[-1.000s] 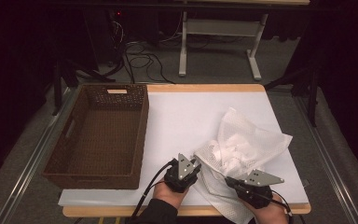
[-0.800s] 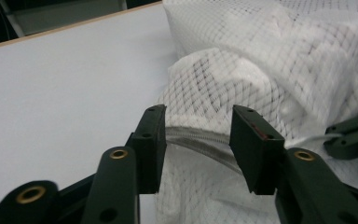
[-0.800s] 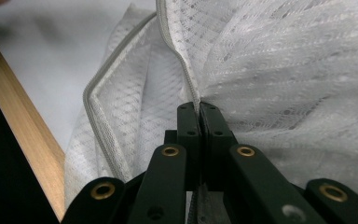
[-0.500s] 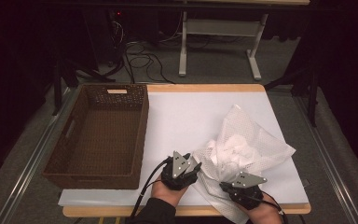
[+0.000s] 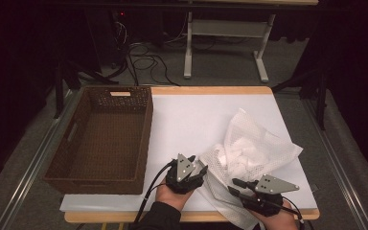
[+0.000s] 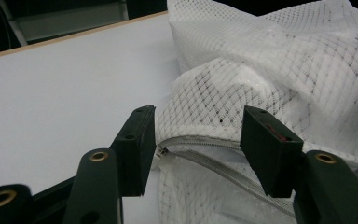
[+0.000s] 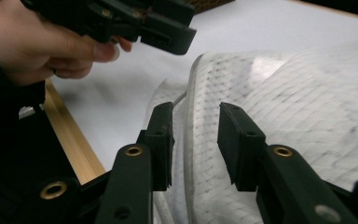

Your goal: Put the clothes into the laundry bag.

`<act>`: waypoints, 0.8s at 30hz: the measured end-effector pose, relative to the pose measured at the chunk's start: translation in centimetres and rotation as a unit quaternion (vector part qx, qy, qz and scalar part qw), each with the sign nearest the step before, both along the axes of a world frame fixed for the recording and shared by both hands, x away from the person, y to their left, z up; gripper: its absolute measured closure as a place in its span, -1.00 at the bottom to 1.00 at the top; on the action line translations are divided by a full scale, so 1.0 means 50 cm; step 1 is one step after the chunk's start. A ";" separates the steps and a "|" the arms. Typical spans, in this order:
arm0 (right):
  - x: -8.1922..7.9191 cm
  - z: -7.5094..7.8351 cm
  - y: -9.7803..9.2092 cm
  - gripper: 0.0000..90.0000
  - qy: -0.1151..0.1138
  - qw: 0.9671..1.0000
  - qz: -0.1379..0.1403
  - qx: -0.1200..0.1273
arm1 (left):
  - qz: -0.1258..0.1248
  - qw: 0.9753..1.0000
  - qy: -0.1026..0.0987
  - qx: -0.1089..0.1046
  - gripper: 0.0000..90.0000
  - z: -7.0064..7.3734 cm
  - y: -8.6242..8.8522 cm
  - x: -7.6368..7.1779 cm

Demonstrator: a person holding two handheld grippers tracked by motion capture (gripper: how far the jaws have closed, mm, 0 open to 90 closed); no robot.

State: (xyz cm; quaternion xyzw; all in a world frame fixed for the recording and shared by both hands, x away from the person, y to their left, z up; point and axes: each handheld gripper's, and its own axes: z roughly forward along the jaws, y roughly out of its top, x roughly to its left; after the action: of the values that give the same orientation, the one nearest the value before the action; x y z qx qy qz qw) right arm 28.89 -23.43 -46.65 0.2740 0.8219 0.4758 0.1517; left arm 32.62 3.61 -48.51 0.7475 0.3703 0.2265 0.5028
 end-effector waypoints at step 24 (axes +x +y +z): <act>0.016 0.013 -0.142 0.14 -0.016 0.985 -0.172 0.016 | 0.000 1.000 0.013 -0.016 -0.10 0.002 -0.008 0.041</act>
State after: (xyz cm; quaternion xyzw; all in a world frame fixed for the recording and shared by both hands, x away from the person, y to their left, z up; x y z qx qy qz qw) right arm 29.71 -30.54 -46.02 0.4055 0.7526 0.4598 0.2402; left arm 34.66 3.23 -48.43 0.7423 0.3801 0.2106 0.5101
